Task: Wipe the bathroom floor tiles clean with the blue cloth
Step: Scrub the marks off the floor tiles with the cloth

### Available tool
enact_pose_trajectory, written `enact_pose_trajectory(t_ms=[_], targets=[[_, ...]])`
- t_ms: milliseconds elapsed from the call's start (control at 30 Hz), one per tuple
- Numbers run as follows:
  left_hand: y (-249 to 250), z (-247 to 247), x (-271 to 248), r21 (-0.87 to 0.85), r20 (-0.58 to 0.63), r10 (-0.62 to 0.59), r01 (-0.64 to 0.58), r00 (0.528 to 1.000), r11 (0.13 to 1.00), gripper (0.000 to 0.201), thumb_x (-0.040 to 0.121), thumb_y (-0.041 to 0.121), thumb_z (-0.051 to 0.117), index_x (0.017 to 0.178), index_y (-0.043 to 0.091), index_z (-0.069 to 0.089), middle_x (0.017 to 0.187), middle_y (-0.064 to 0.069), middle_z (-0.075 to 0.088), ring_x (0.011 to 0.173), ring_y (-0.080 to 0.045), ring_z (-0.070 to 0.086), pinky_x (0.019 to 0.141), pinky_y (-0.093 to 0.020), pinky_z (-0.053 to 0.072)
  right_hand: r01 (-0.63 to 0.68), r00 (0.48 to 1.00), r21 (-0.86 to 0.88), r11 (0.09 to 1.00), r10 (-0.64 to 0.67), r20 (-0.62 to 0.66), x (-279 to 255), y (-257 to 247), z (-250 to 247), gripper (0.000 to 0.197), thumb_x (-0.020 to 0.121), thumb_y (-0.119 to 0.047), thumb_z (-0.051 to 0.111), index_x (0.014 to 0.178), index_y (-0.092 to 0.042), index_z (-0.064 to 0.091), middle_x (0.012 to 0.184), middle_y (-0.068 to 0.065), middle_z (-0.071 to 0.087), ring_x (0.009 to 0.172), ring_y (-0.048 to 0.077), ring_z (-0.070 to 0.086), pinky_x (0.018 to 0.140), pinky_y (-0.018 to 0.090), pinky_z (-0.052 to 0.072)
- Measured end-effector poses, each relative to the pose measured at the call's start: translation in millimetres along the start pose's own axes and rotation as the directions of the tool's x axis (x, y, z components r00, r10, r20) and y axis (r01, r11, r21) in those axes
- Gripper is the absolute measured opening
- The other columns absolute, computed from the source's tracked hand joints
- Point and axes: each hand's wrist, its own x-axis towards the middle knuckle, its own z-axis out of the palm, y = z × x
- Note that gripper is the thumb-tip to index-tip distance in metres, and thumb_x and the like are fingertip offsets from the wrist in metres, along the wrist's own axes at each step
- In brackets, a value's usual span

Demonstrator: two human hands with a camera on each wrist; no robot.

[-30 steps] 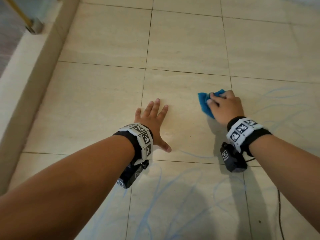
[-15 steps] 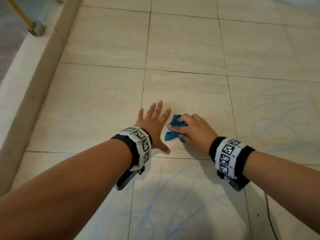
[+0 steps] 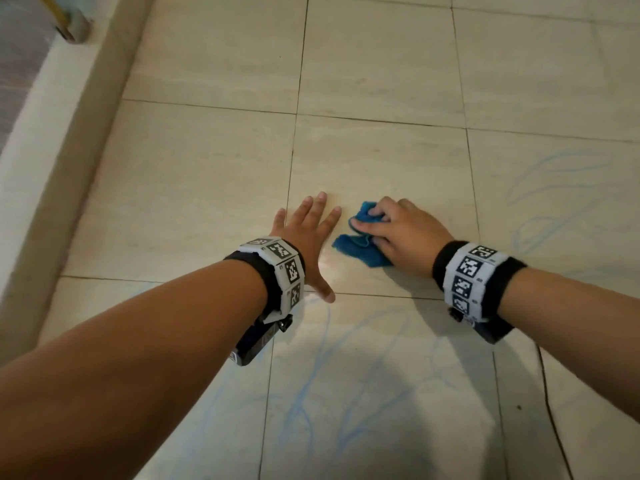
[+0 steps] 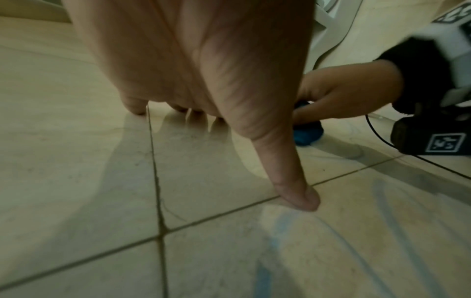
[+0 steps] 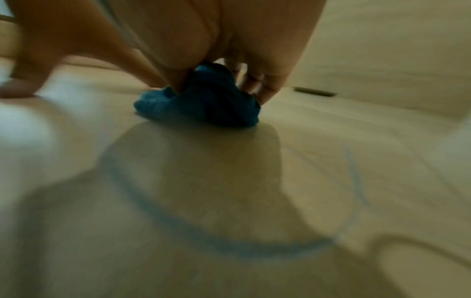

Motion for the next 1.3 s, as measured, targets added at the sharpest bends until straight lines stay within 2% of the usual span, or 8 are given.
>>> enact_pose_trajectory(t_ms=[100,267,433,633,800,1000,1200,1300], targets=[[0,-2,0,-0.007,-0.003,-0.01,0.01,1.0,1.0,0.145,0.057,0.07,0.076,0.147,0.025,-0.028,0.152,-0.005,-0.039,0.144,-0.025,-0.026,0.118,-0.054,-0.003,-0.239,0.963,0.121,0.963,0.251,-0.096,1,16,-2,0.041,0.091,-0.023,0.054,0.131,-0.034,0.053,0.126,0.006,0.044,0.113,0.03,0.043,0.097,0.036,0.037],[0,0,-1,-0.011,-0.009,-0.01,0.009,1.0,1.0,0.145,0.058,0.071,0.076,0.147,0.024,-0.029,0.151,-0.005,-0.04,0.143,-0.025,-0.027,0.117,-0.053,-0.005,0.178,0.98,0.097,0.979,-0.185,0.069,-34,-20,7,0.039,0.083,-0.026,0.065,0.122,-0.031,0.061,0.112,0.008,0.053,0.089,0.029,0.052,0.079,0.039,0.047],[1,-2,-2,-0.024,-0.007,-0.007,0.006,1.0,1.0,0.146,0.057,0.069,0.078,0.148,0.024,-0.027,0.152,-0.005,-0.038,0.144,-0.025,-0.026,0.118,-0.054,-0.004,-0.268,0.95,0.211,0.94,0.294,-0.103,-9,18,-1,0.038,0.089,-0.027,0.059,0.126,-0.035,0.057,0.116,0.002,0.046,0.108,0.024,0.046,0.093,0.033,0.041],[0,-1,0,-0.016,-0.009,-0.012,0.012,1.0,1.0,0.146,0.057,0.07,0.076,0.147,0.025,-0.029,0.151,-0.005,-0.04,0.144,-0.025,-0.027,0.117,-0.053,-0.005,0.124,0.989,0.105,0.987,-0.131,0.063,-39,-17,8,0.039,0.085,-0.029,0.063,0.124,-0.035,0.059,0.114,0.004,0.051,0.092,0.025,0.051,0.078,0.036,0.046],[2,-3,-3,-0.027,-0.01,-0.011,0.011,1.0,1.0,0.146,0.057,0.069,0.078,0.148,0.025,-0.027,0.152,-0.005,-0.038,0.144,-0.025,-0.025,0.118,-0.053,-0.004,-0.308,0.943,0.16,0.938,0.323,-0.077,-14,17,-2,0.042,0.089,-0.032,0.058,0.131,-0.034,0.053,0.118,0.002,0.043,0.109,0.024,0.043,0.092,0.033,0.04],[1,-2,-1,-0.015,-0.004,-0.013,0.013,1.0,1.0,0.145,0.057,0.07,0.077,0.147,0.025,-0.028,0.152,-0.005,-0.039,0.144,-0.025,-0.026,0.118,-0.053,-0.004,-0.019,0.998,0.101,0.995,0.014,0.055,-41,-19,7,0.048,0.087,-0.041,0.059,0.134,-0.035,0.049,0.129,0.003,0.043,0.109,0.024,0.043,0.095,0.033,0.036],[1,-2,-2,-0.028,-0.005,-0.008,0.008,1.0,1.0,0.146,0.057,0.069,0.077,0.146,0.025,-0.029,0.151,-0.004,-0.04,0.144,-0.024,-0.027,0.118,-0.053,-0.005,-0.273,0.957,0.127,0.954,0.282,-0.06,-35,24,3,0.043,0.088,-0.029,0.061,0.13,-0.035,0.053,0.122,0.005,0.044,0.111,0.027,0.043,0.093,0.03,0.036],[1,-1,-2,-0.022,-0.005,-0.011,0.011,1.0,1.0,0.146,0.057,0.07,0.077,0.146,0.026,-0.03,0.151,-0.004,-0.04,0.144,-0.025,-0.027,0.118,-0.052,-0.005,-0.014,1.0,0.161,0.987,0.018,-0.024,-54,-8,17,0.042,0.082,-0.021,0.065,0.123,-0.03,0.061,0.116,0.007,0.052,0.095,0.03,0.05,0.084,0.034,0.039]])
